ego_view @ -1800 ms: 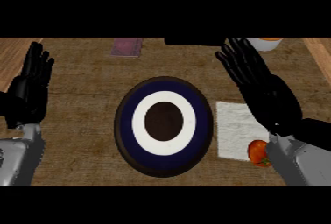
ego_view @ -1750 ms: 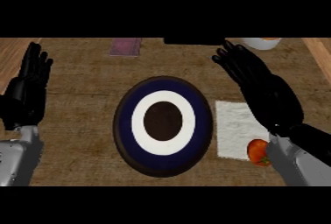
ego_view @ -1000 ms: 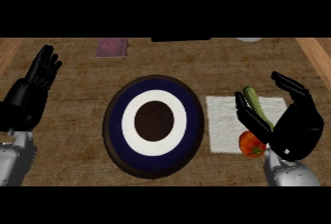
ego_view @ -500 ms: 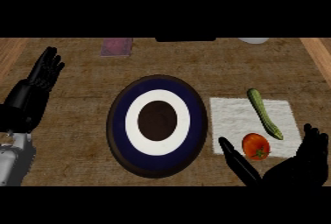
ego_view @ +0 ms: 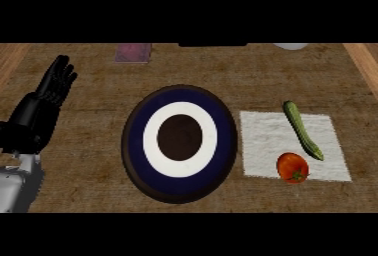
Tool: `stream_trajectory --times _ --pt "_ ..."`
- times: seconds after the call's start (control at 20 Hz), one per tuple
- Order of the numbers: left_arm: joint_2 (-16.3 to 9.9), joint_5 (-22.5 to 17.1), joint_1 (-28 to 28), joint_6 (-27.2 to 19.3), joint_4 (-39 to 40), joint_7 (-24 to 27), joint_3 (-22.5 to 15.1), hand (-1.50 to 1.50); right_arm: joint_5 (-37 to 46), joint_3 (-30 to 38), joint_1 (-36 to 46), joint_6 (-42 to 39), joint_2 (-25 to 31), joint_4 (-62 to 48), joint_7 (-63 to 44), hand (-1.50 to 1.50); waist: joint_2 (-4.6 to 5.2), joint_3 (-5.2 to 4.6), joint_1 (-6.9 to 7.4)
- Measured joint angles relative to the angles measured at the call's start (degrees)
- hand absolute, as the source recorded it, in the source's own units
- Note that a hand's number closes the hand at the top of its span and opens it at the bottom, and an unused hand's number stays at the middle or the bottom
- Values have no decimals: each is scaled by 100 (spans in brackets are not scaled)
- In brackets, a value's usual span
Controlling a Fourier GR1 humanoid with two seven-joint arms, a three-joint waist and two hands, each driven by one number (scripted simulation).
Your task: Pick the tomato from the placemat and place it in the plate
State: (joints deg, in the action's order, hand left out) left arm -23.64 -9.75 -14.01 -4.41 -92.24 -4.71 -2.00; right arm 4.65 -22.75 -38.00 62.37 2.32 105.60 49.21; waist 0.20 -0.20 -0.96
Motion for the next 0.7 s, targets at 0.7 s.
stream_trajectory --times 0.7 --pt "78 23 -324 178 35 -116 -43 0 2457 -143 -876 121 505 176 -3574 -150 93 -7 289"
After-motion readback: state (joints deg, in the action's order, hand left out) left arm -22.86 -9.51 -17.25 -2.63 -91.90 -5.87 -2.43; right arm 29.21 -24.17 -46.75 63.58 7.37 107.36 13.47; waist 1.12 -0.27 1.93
